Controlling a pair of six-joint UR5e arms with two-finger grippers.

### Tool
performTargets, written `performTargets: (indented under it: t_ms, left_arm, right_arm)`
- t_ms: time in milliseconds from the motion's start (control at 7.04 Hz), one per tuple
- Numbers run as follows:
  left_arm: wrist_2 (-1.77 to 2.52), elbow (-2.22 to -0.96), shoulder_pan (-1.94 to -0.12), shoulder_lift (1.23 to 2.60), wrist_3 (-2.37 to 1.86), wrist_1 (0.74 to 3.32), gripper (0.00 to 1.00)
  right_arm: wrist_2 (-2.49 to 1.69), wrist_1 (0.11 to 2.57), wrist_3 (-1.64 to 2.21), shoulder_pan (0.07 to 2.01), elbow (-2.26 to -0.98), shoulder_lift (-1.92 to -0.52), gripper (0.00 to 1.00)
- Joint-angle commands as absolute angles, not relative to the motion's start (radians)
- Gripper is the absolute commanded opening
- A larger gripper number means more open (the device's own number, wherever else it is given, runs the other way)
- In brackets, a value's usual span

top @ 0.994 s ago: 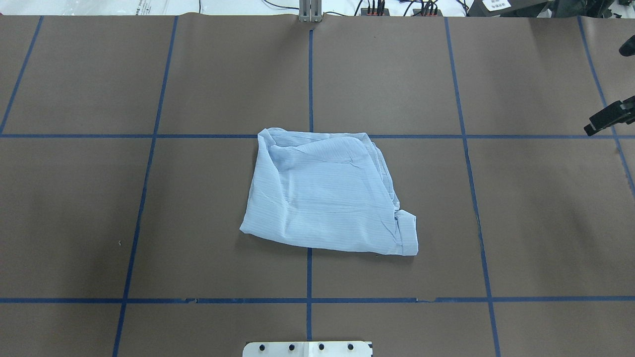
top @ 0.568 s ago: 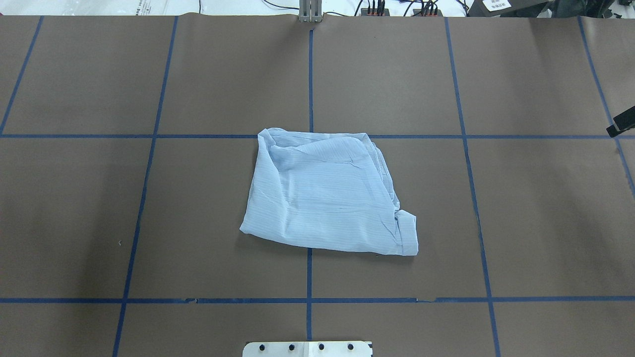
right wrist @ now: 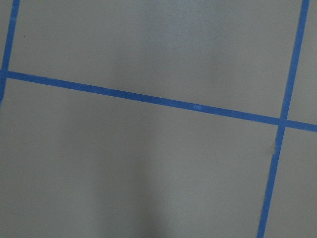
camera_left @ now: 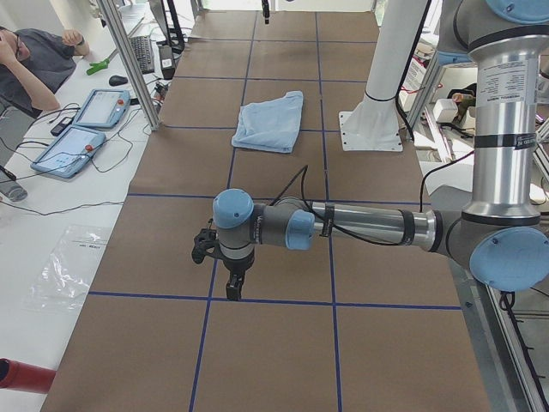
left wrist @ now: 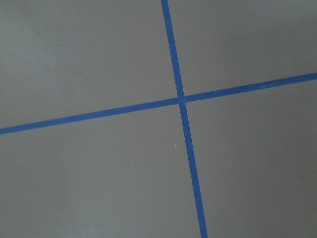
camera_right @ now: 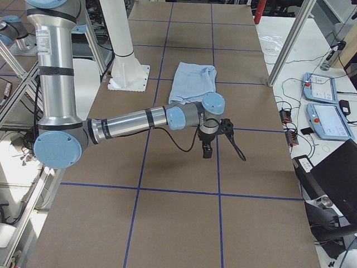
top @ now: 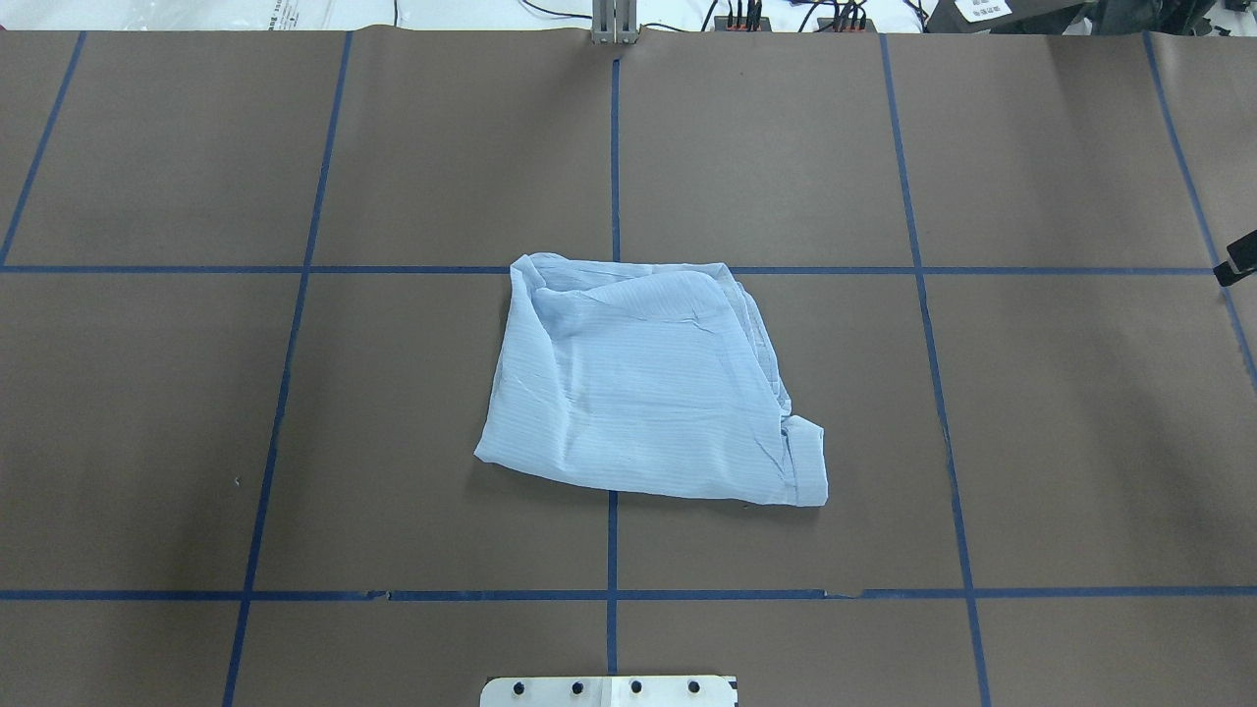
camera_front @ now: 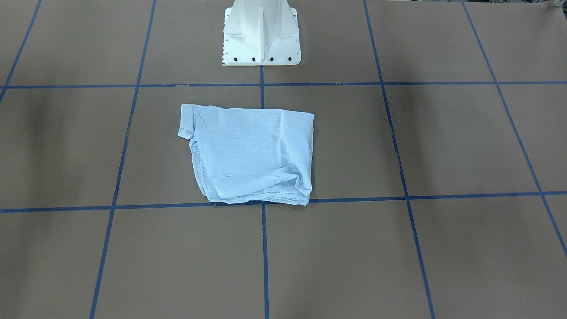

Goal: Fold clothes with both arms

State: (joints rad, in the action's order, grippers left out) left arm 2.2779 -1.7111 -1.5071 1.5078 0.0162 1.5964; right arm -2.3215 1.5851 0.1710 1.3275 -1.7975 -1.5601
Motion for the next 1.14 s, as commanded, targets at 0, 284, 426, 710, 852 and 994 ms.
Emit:
performTargets:
  t_ms: [0, 284, 426, 710, 852, 994]
  left_arm:
    - [2.279, -1.723, -1.522, 1.506, 0.017, 1.571, 0.99]
    - [2.281, -1.724, -1.523, 1.508, 0.018, 1.572, 0.99]
    - [2.281, -1.727, -1.529, 1.509, 0.017, 1.572, 0.99]
    - [2.279, -1.739, -1.531, 1.511, 0.017, 1.574, 0.99]
    - [2.279, -1.752, -1.532, 1.508, 0.017, 1.572, 0.99]
    - [2.279, -1.750, -1.532, 1.508, 0.017, 1.574, 0.99]
  right_arm:
    - [-2.332, 1.586, 0.173, 1.360, -1.766, -1.578, 1.00]
    - [-2.401, 1.580, 0.170, 1.431, -1.706, -1.591, 1.00]
    - [-2.407, 1.588, 0.157, 1.492, -1.704, -1.595, 1.00]
    - [-2.410, 1.585, 0.140, 1.525, -1.713, -1.618, 1.00]
    - [-2.407, 1.586, 0.094, 1.534, -1.701, -1.623, 1.00]
    - [-2.405, 1.586, 0.039, 1.545, -1.701, -1.641, 1.00]
